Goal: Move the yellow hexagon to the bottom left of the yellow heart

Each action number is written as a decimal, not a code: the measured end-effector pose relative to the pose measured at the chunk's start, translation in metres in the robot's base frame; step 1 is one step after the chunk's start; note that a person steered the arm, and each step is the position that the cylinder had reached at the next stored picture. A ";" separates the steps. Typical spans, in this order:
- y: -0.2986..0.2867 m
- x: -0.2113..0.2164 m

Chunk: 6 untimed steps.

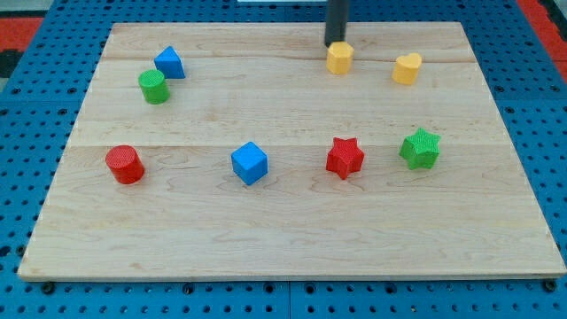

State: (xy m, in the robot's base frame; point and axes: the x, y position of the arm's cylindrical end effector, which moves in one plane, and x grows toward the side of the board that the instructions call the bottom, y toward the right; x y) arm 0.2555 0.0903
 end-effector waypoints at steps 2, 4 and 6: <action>-0.013 -0.012; -0.053 0.038; 0.061 0.048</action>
